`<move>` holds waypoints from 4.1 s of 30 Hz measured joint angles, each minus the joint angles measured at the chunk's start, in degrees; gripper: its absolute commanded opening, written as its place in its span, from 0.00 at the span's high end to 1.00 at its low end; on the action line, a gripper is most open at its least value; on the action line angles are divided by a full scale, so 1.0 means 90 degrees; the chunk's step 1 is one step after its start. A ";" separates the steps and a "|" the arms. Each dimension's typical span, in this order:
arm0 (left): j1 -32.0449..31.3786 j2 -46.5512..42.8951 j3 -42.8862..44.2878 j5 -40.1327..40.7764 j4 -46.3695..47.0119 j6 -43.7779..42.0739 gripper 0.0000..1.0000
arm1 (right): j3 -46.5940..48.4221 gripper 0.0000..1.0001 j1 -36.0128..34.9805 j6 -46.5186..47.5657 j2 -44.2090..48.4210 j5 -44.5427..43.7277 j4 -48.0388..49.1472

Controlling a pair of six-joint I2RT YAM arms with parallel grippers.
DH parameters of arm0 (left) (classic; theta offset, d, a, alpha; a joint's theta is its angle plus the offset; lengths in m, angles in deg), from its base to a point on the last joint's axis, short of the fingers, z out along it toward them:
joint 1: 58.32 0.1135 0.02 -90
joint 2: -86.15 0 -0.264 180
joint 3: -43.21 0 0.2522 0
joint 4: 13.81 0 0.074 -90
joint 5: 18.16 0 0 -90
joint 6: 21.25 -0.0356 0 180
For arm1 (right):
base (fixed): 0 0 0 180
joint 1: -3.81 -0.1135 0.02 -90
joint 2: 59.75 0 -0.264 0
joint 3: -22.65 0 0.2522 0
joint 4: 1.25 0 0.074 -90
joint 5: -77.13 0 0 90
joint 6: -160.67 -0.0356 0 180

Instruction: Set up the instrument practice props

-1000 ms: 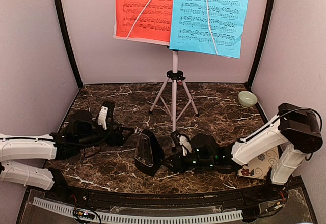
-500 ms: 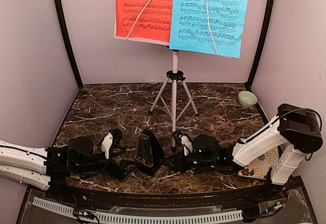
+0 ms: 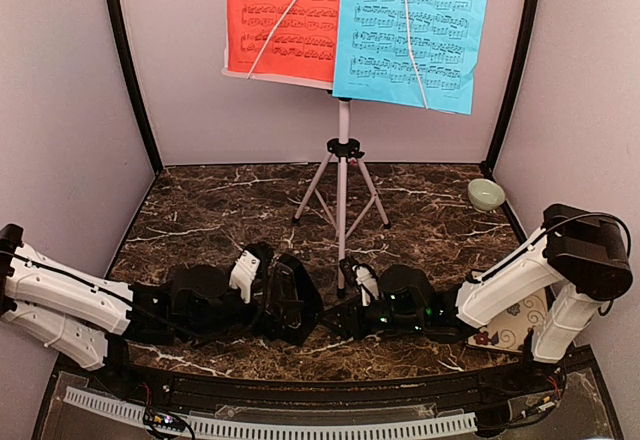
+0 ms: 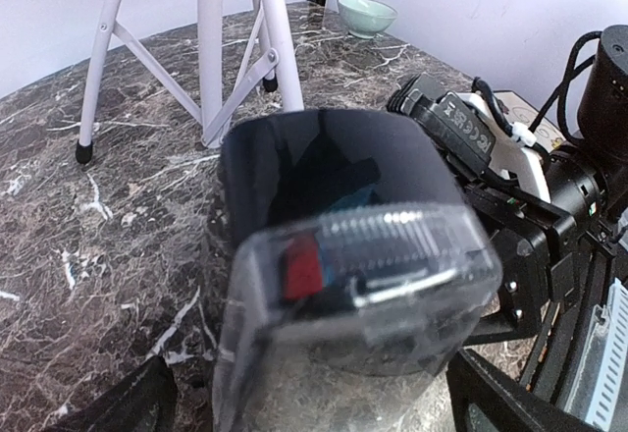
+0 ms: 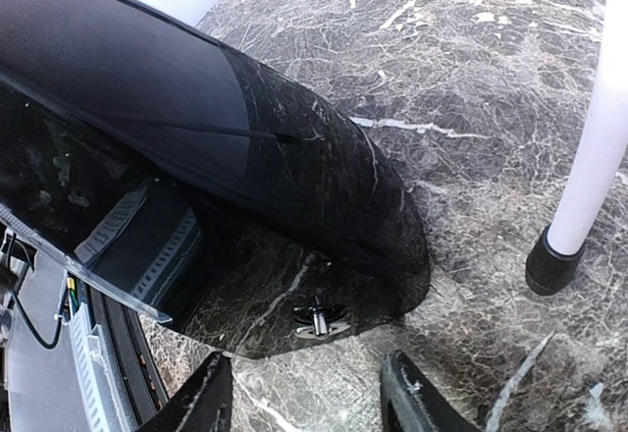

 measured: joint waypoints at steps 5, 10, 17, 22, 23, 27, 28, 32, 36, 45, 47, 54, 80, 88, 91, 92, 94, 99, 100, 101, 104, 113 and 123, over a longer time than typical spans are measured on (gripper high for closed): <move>0.0000 0.0517 0.0124 0.0090 0.0471 -0.0078 0.01 | -0.0024 0.39 0.0000 -0.0015 0.0000 -0.0070 0.0017; 0.0000 0.0860 0.0253 0.0542 0.0794 -0.0083 0.05 | -0.0085 0.36 0.0000 -0.0036 0.0000 -0.0109 0.0032; 0.0000 0.1418 0.0508 0.0860 0.1115 -0.0080 0.14 | -0.0148 0.35 0.0000 -0.0061 0.0002 -0.0143 0.0078; 0.0041 0.1610 0.0512 0.0959 0.1328 -0.0049 0.31 | -0.0180 0.34 0.0000 -0.0066 0.0015 -0.0187 0.0114; 0.0044 0.1627 0.0512 0.0954 0.1372 -0.0041 0.37 | -0.0182 0.34 0.0000 -0.0066 0.0015 -0.0192 0.0121; 0.0117 0.1668 0.0515 0.0954 0.1479 -0.0124 0.59 | -0.0204 0.33 0.0000 -0.0075 0.0019 -0.0223 0.0165; 0.0126 0.1668 0.0517 0.0947 0.1481 -0.0151 0.64 | -0.0209 0.33 0.0000 -0.0078 0.0022 -0.0236 0.0175; 0.0143 0.1605 0.0539 0.0928 0.1394 -0.0367 0.80 | -0.0219 0.33 0.0000 -0.0075 0.0032 -0.0291 0.0216; 0.0146 0.1270 0.0563 0.0993 0.1110 -0.0656 0.86 | -0.0219 0.33 0.0000 -0.0027 0.0131 -0.0454 0.0216; 0.0066 0.0418 0.1260 0.1010 0.0772 -0.2460 0.95 | -0.0219 0.33 -0.0068 0.0673 0.0755 -0.1166 0.0267; 0.0027 0.0372 0.1625 0.1047 0.0537 -0.2888 0.96 | -0.0219 0.35 -0.0138 0.1013 0.0935 -0.1440 0.0367; -0.0070 0.0328 0.2888 0.1365 -0.0690 -0.3655 0.99 | -0.0097 0.40 -0.0427 0.2710 0.1146 -0.2669 0.0634; -0.0277 0.1724 0.6295 0.3033 -0.5319 -0.2050 1.00 | 0.1513 0.49 -0.0967 0.5904 -0.0537 -0.4541 0.2018; -0.0284 0.1979 0.6618 0.3177 -0.5807 -0.1744 1.00 | 0.1724 0.56 -0.1027 0.6091 -0.0903 -0.4544 0.2256; -0.0284 0.1979 0.6654 0.3189 -0.5894 -0.1707 1.00 | 0.1787 0.59 -0.1030 0.6169 -0.0993 -0.4580 0.2346; -0.0284 0.1979 0.6666 0.3186 -0.5894 -0.1693 1.00 | 0.1802 0.60 -0.1030 0.6207 -0.1022 -0.4592 0.2412; -0.0291 0.1979 0.6691 0.3179 -0.5892 -0.1668 1.00 | 0.1807 0.62 -0.1030 0.6266 -0.1030 -0.4602 0.2480; -0.0294 0.1979 0.6713 0.3179 -0.5887 -0.1617 1.00 | 0.1812 0.68 -0.1030 0.6380 -0.1071 -0.4641 0.2671; -0.0294 0.1979 0.6713 0.3177 -0.5889 -0.1613 1.00 | 0.1812 0.68 -0.1030 0.6397 -0.1090 -0.4643 0.2710; -0.0294 0.1979 0.6713 0.3177 -0.5889 -0.1605 1.00 | 0.1814 0.70 -0.1030 0.6421 -0.1112 -0.4641 0.2749; -0.0291 0.1979 0.6713 0.3177 -0.5889 -0.1576 1.00 | 0.1829 0.76 -0.1030 0.6484 -0.1149 -0.4648 0.2846; -0.0294 0.1960 0.6713 0.3177 -0.5843 -0.1447 1.00 | 0.1705 0.76 -0.1030 0.6727 -0.1212 -0.4643 0.3490; -0.0308 0.1957 0.6713 0.3092 -0.5846 -0.1404 1.00 | 0.1540 0.76 -0.1042 0.6834 -0.1212 -0.4418 0.4282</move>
